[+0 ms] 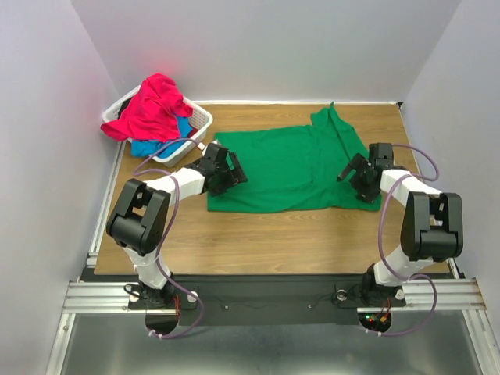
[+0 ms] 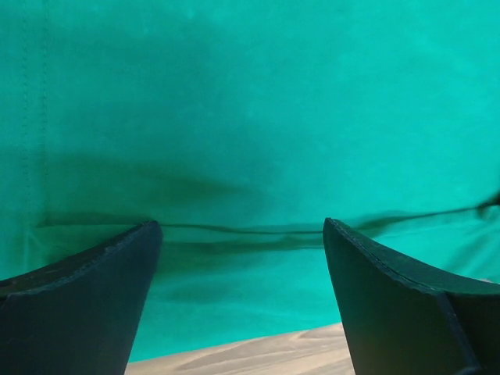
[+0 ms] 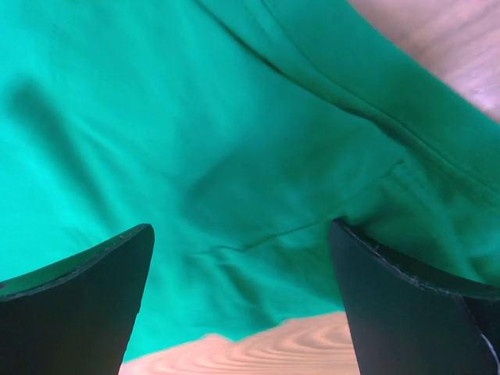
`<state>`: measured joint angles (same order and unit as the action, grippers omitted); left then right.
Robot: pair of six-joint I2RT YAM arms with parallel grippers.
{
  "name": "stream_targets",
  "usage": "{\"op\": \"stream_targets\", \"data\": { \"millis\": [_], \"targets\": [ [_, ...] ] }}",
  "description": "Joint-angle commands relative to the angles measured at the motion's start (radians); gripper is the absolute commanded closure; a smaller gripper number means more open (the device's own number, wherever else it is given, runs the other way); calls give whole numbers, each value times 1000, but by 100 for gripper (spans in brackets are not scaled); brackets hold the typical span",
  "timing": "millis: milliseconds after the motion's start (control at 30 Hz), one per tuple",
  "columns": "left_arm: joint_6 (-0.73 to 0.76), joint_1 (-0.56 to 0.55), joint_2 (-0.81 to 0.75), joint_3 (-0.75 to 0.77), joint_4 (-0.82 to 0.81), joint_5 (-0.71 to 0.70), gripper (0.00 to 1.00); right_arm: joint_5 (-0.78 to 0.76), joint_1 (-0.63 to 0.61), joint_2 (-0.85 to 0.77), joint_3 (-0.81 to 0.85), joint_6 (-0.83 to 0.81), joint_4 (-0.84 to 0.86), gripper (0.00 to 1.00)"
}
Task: Fold and stack the t-shirts
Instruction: Fold the tshirt
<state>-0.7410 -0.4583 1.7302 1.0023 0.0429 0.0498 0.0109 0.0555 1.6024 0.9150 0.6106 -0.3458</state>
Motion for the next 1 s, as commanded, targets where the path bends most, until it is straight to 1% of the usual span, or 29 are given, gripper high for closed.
{"op": "stream_targets", "data": {
  "millis": [0,67,100,167,200,267,333,367,400,433,467,500,533,567,600,633,700,733,767,800,833,867,900,933,967],
  "targets": [
    [11,-2,-1,-45,-31,-18,2,34,56,-22,-80,70,-2,0],
    [11,-2,-4,-97,-31,-8,2,55,101,-70,-137,80,-8,0],
    [3,-6,-23,-123,-35,-1,2,70,118,-96,-200,78,-10,0],
    [-26,-8,-50,-215,-37,4,2,92,122,-142,-261,86,-25,0],
    [-32,-8,-66,-243,-38,11,2,101,122,-204,-296,92,-33,0],
    [-60,-22,-128,-296,-38,18,2,124,122,-277,-384,109,-44,0],
    [-86,-55,-213,-376,-37,13,2,143,122,-392,-425,138,-84,0],
    [-124,-65,-240,-424,-32,16,2,139,122,-435,-462,152,-105,0],
    [-141,-72,-268,-447,-25,18,2,144,122,-475,-478,178,-140,0],
    [-159,-82,-323,-468,-9,12,2,143,122,-568,-498,189,-162,0],
    [-193,-95,-380,-500,4,10,2,120,122,-609,-502,208,-214,0],
    [-202,-103,-380,-516,18,4,2,107,124,-652,-502,210,-237,0],
    [-213,-108,-436,-528,52,-20,1,91,124,-721,-498,215,-266,0],
    [-219,-109,-464,-536,73,-34,2,71,124,-754,-492,224,-294,0],
    [-227,-109,-510,-538,121,-92,2,49,124,-775,-476,221,-326,0],
    [-228,-109,-530,-530,146,-122,2,37,124,-789,-466,227,-340,0],
    [-212,-108,-560,-479,176,-159,2,28,124,-806,-443,230,-354,0],
    [-202,-108,-560,-428,205,-188,2,29,124,-788,-406,230,-357,0],
    [-190,-106,-560,-427,215,-197,2,29,124,-788,-386,230,-357,0],
    [-176,-108,-554,-372,219,-206,2,27,124,-750,-361,218,-352,0],
    [-150,-106,-535,-343,227,-235,2,21,124,-725,-293,203,-349,0],
    [-137,-103,-503,-277,232,-252,2,-4,124,-667,-256,155,-345,0],
    [-120,-97,-503,-242,238,-266,2,-20,124,-638,-211,135,-341,0],
    [-79,-85,-457,-166,248,-284,2,-44,124,-610,-133,111,-338,0],
    [-63,-74,-431,-128,258,-294,2,-52,122,-576,-92,80,-313,0]
  ]
}}
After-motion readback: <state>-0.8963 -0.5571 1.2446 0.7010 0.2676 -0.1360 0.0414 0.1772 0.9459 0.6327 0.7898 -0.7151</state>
